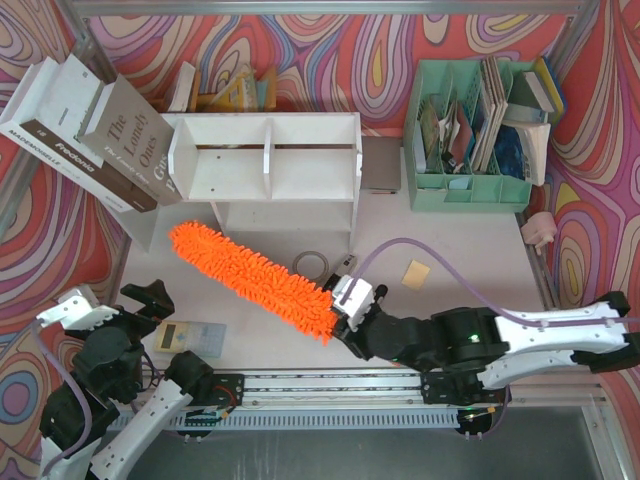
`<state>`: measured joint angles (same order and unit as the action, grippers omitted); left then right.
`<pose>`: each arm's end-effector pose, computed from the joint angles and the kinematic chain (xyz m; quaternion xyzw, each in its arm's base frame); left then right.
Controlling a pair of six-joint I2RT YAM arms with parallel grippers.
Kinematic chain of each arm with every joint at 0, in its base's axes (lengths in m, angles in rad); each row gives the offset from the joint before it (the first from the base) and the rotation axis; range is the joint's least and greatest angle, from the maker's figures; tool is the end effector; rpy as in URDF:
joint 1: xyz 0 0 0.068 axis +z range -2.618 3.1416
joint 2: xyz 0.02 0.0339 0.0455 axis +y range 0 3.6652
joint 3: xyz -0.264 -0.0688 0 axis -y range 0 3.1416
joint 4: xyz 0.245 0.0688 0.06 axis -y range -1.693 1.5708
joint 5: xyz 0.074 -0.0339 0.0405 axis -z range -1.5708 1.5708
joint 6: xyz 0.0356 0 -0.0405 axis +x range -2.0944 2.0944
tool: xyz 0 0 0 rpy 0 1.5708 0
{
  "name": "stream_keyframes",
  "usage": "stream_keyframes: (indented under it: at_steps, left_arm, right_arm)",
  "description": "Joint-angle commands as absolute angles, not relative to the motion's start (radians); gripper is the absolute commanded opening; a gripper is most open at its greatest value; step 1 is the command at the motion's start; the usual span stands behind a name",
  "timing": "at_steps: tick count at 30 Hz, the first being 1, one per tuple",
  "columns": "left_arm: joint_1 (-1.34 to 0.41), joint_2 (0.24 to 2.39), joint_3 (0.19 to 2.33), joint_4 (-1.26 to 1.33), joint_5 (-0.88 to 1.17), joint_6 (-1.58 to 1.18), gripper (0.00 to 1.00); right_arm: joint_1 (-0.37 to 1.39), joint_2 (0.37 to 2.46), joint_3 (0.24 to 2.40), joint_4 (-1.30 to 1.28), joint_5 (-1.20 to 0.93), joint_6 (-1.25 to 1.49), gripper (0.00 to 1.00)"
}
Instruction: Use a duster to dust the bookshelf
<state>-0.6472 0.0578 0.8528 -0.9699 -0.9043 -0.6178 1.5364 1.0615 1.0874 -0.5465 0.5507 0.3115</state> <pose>0.0007 0.0345 0.3290 -0.2706 0.6932 -0.0717 0.6641 0.0264 0.2244 0.3584 -0.3672 0.7597 0.2432 0.4785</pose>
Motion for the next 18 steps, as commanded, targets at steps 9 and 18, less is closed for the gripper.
stream_keyframes:
  at_steps: [9, 18]
  left_arm:
    - [-0.652, 0.044, 0.847, -0.982, -0.955, -0.632, 0.98]
    - [-0.652, 0.052, 0.847, -0.982, -0.962, -0.632, 0.98]
  right_arm:
    - [1.542, 0.916, 1.231, -0.671, 0.433, 0.140, 0.00]
    - [1.543, 0.936, 1.306, -0.575, 0.391, 0.010, 0.00]
